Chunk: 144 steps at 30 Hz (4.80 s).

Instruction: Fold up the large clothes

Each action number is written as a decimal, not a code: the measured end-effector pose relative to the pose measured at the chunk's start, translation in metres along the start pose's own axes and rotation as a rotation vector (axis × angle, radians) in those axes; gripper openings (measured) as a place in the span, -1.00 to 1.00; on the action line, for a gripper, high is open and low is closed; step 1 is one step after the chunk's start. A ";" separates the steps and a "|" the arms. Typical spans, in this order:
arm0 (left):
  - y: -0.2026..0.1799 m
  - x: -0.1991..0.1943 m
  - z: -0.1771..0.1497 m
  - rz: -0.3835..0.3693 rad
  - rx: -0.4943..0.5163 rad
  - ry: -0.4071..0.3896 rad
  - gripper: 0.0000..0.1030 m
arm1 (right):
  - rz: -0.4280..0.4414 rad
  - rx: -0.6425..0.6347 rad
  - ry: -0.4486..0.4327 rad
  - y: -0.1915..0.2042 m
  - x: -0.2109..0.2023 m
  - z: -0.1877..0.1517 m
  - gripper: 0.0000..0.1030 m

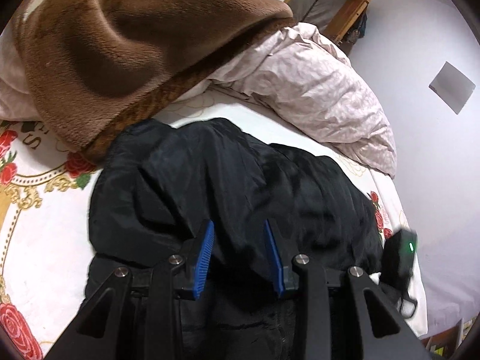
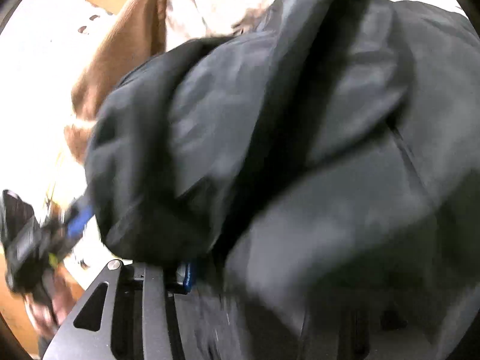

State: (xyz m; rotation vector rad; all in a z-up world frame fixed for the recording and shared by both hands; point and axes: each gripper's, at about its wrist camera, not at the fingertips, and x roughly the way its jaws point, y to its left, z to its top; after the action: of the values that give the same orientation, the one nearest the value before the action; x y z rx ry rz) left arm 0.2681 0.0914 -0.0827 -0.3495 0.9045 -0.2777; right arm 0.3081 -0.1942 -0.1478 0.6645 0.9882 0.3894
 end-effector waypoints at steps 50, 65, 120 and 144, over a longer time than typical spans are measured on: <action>0.008 0.030 0.002 0.108 0.100 -0.002 -0.31 | -0.342 -0.238 -0.118 -0.003 -0.075 0.023 -0.13; -0.021 0.064 -0.024 0.090 0.168 0.082 -0.29 | -0.315 -0.301 -0.041 0.019 -0.014 0.000 -0.11; 0.057 -0.135 -0.198 0.389 0.011 0.156 0.12 | -0.441 0.066 -0.066 -0.101 -0.220 -0.218 0.13; 0.035 -0.120 -0.223 0.374 0.016 0.251 -0.66 | -0.258 0.113 0.096 -0.098 -0.200 -0.234 -0.70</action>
State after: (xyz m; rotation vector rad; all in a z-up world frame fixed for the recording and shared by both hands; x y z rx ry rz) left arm 0.0213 0.1287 -0.1381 -0.1263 1.1931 0.0183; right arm 0.0059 -0.3050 -0.1755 0.6145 1.1786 0.1400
